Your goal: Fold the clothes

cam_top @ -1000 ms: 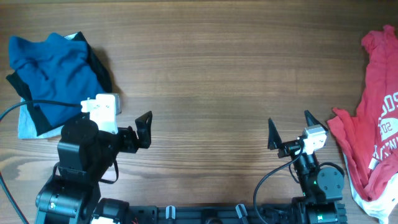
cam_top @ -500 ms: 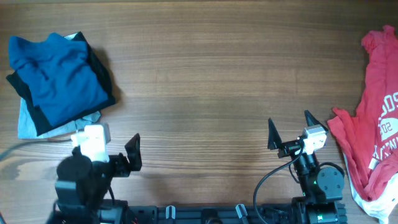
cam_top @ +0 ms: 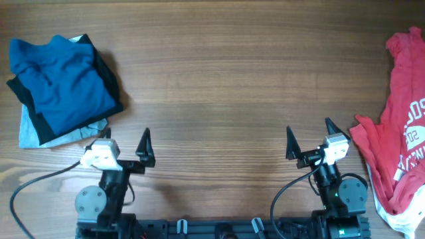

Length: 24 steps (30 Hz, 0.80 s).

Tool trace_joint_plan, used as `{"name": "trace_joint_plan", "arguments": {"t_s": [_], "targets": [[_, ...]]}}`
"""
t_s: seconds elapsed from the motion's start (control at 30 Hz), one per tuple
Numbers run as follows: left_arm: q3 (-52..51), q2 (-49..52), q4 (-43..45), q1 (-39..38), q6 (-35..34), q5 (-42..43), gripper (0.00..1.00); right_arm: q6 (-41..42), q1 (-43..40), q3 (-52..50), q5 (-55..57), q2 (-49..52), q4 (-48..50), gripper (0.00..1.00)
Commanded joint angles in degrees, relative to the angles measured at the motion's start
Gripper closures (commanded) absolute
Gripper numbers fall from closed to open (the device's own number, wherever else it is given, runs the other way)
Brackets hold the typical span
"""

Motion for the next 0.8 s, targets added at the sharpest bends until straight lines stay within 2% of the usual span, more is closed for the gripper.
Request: {"name": "trace_joint_plan", "arguments": {"t_s": [0.0,0.07,0.27,0.77], "targets": [[-7.02,-0.63,11.52,0.48,0.98,0.63,0.0,-0.7,-0.28,-0.04,-0.04,-0.15,0.2,0.0],[-10.01,-0.63,16.41,0.48,0.94,0.7,0.0,-0.7,-0.28,-0.04,-0.04,-0.15,0.2,0.0],[-9.86,-0.63,6.91,0.42,0.85,4.48,0.0,-0.68,-0.28,-0.04,-0.04,-0.15,0.2,0.0],[-9.86,-0.63,7.21,0.44,0.74,4.5,0.0,-0.68,-0.28,-0.04,-0.07,-0.15,0.2,0.0]]}}
